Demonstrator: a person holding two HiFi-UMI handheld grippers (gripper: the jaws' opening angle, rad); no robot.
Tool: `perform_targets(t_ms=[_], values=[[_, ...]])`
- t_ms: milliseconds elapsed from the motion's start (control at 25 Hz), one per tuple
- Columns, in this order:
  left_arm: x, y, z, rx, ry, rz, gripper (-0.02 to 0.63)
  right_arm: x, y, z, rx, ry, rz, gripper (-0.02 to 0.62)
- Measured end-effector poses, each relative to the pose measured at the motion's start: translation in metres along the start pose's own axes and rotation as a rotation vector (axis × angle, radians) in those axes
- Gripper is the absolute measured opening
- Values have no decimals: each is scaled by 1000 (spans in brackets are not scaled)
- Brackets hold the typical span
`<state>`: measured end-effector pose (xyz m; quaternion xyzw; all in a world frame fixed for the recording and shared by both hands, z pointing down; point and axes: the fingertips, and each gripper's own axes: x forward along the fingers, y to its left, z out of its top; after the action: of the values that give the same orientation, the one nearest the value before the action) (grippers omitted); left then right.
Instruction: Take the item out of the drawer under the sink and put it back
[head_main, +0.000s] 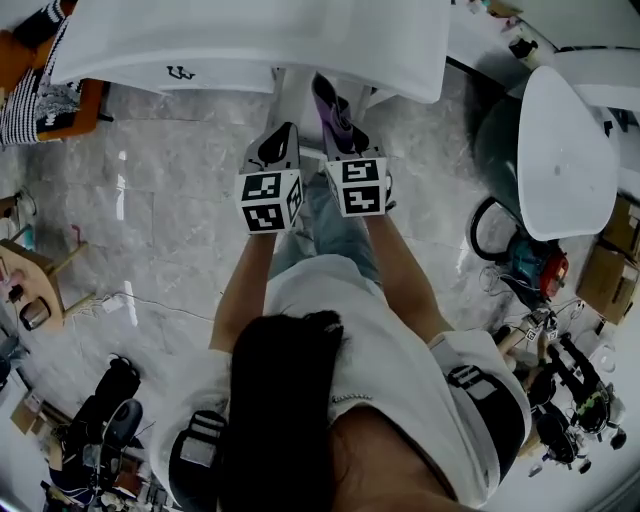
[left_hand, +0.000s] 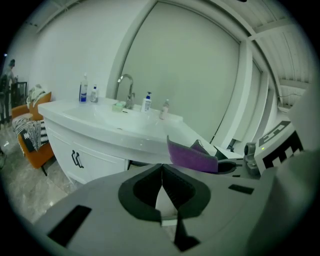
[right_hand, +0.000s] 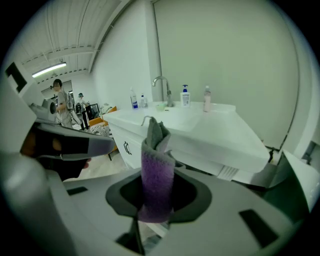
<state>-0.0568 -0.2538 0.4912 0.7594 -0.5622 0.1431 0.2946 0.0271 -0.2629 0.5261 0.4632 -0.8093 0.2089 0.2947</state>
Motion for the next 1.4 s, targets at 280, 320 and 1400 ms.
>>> perform_targets(t_ms=[280, 320, 1400], values=[[31, 20, -24, -46, 52, 61, 5, 31, -6, -19, 31, 46, 23, 106], [36, 22, -26, -42, 58, 64, 5, 36, -7, -21, 37, 49, 24, 106], [128, 65, -92, -100, 204, 90, 5, 151, -22, -88, 53, 173, 79, 106]])
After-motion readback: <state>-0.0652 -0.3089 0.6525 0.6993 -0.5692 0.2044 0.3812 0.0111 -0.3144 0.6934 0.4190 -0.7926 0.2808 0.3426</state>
